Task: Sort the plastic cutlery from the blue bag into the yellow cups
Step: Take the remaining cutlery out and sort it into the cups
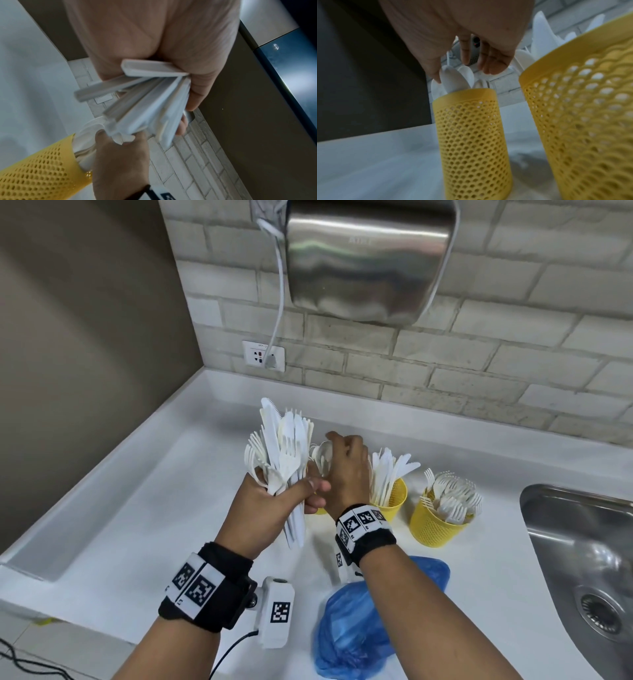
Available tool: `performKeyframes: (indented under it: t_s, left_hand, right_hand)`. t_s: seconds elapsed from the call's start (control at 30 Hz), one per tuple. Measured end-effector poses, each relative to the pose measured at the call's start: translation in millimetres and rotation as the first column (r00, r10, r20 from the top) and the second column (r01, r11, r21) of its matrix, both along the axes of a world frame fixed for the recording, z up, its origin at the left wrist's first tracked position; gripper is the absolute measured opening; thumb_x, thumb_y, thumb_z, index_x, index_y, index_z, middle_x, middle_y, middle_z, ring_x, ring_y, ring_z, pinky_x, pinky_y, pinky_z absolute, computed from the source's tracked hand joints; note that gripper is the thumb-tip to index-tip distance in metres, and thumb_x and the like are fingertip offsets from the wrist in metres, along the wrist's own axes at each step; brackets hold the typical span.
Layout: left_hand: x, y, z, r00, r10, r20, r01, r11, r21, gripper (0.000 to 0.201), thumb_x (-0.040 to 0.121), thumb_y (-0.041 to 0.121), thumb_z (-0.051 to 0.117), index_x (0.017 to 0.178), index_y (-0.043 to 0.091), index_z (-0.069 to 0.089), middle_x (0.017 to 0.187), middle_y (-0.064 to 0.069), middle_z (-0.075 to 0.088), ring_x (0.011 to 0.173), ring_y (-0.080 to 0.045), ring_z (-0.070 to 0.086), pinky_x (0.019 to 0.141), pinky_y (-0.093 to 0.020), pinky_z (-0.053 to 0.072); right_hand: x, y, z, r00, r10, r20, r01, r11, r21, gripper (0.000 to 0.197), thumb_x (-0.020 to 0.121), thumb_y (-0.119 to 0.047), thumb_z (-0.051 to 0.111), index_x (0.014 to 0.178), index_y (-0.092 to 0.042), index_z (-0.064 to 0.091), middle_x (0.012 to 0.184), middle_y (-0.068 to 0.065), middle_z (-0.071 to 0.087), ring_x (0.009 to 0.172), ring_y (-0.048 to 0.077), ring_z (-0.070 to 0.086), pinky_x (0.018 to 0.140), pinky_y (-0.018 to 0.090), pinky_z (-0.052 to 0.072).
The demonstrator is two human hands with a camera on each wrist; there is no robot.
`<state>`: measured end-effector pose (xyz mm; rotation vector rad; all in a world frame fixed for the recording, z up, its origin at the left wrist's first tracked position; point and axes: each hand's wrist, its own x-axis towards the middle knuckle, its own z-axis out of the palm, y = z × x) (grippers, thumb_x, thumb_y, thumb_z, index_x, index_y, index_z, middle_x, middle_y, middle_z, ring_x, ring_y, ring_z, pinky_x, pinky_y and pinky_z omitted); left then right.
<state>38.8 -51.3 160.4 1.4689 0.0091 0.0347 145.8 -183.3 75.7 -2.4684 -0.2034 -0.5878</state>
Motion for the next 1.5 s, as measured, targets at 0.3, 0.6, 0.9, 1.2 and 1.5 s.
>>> performKeyframes:
  t_s: [0.3, 0.6, 0.9, 1.2, 1.5]
  left_hand:
    - [-4.4, 3.7, 0.4, 0.998, -0.022, 0.062, 0.020, 1.000, 0.021, 0.007, 0.093, -0.001, 0.069, 0.096, -0.004, 0.074, 0.087, -0.015, 0.079, 0.076, -0.027, 0.076, 0.074, -0.033, 0.062]
    - [-8.1, 6.4, 3.2, 0.994, -0.059, 0.097, 0.065, 0.996, -0.055, 0.027, 0.092, 0.000, 0.069, 0.081, 0.022, 0.079, 0.075, -0.011, 0.073, 0.073, -0.026, 0.073, 0.071, -0.032, 0.059]
    - [-8.2, 2.7, -3.7, 0.976, 0.055, 0.210, -0.106, 0.965, 0.239, 0.013, 0.092, 0.011, 0.075, 0.079, 0.012, 0.076, 0.064, 0.007, 0.073, 0.064, -0.007, 0.071, 0.061, -0.018, 0.052]
    - [-11.3, -3.0, 1.8, 0.959, 0.050, 0.280, -0.149, 0.927, 0.345, 0.023, 0.087, 0.015, 0.081, 0.083, 0.031, 0.065, 0.064, 0.024, 0.067, 0.064, 0.006, 0.064, 0.064, -0.004, 0.042]
    - [-22.3, -7.6, 2.2, 0.947, 0.048, 0.317, -0.184, 0.891, 0.416, 0.009, 0.087, 0.023, 0.081, 0.090, 0.023, 0.073, 0.065, 0.028, 0.067, 0.067, 0.009, 0.065, 0.066, -0.003, 0.042]
  right_hand:
    - [2.8, -0.3, 0.5, 0.947, 0.162, -0.279, -0.283, 0.832, -0.477, 0.081, 0.097, -0.036, 0.054, 0.162, -0.010, 0.014, 0.170, 0.007, 0.013, 0.158, 0.032, -0.007, 0.127, 0.054, 0.002]
    - [-29.5, -4.3, 63.5, 0.977, 0.213, 0.031, -0.206, 0.886, 0.416, 0.043, 0.096, -0.025, 0.046, 0.135, -0.017, 0.062, 0.145, 0.003, 0.055, 0.139, 0.019, 0.047, 0.115, 0.039, 0.038]
    - [-92.8, -26.8, 122.4, 0.846, 0.439, 0.302, -0.519, 0.551, 0.653, 0.028, 0.081, 0.011, 0.050, 0.093, -0.009, 0.066, 0.097, 0.017, 0.059, 0.088, 0.024, 0.059, 0.080, 0.034, 0.050]
    - [-105.1, -34.6, 118.5, 0.858, 0.444, 0.258, -0.496, 0.582, 0.645, 0.013, 0.084, 0.005, 0.061, 0.091, -0.005, 0.062, 0.089, 0.008, 0.060, 0.078, 0.019, 0.057, 0.075, 0.027, 0.047]
    - [-116.0, -42.0, 116.3, 0.895, 0.354, 0.273, -0.442, 0.606, 0.662, 0.014, 0.089, 0.000, 0.070, 0.092, -0.013, 0.066, 0.086, 0.005, 0.067, 0.076, 0.017, 0.064, 0.074, 0.028, 0.052]
